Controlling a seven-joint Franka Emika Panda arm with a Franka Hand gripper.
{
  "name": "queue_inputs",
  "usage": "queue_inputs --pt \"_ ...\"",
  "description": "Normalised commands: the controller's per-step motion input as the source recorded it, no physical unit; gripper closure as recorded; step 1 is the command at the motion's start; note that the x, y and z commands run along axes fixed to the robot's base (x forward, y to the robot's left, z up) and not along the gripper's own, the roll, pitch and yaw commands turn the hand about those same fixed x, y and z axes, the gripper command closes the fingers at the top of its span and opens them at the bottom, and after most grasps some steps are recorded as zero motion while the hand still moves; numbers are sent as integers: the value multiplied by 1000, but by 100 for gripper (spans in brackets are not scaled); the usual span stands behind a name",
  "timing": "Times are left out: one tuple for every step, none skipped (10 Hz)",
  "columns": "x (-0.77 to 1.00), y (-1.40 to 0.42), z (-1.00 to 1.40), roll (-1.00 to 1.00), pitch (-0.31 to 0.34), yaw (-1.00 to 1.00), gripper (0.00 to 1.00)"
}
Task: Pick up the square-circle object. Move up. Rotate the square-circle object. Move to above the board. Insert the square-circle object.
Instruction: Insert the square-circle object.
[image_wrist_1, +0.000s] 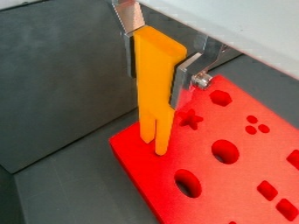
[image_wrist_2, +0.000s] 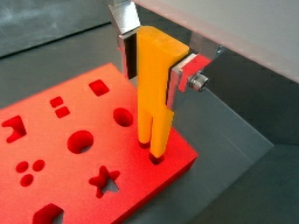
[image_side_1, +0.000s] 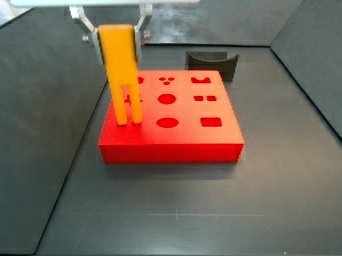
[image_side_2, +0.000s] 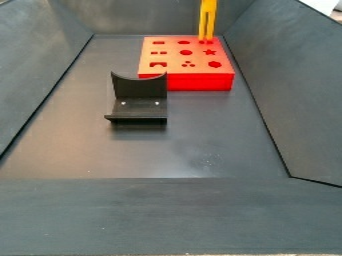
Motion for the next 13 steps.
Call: queue_inputs --pt "-83 0 -231 0 -17 0 100" --pt "-69 0 -203 0 -11 0 100" --pt "-57 0 -206 0 -10 0 100" --pt "0 0 -234 0 -29 0 100" --pt "0 0 -251 -1 -27 -97 100" --pt "46 0 -249 0 -27 -206 100" --pt "29 0 -246 0 -14 -209 100" --pt "0 0 -249 0 -16 -200 100" --pt "0 0 -254 0 -6 -143 100" --pt "26 0 -291 14 0 -46 100" --pt "80 0 -294 40 0 0 100" --pt "97 0 -311 34 0 0 100" --pt "109 0 -334 7 -3 0 100"
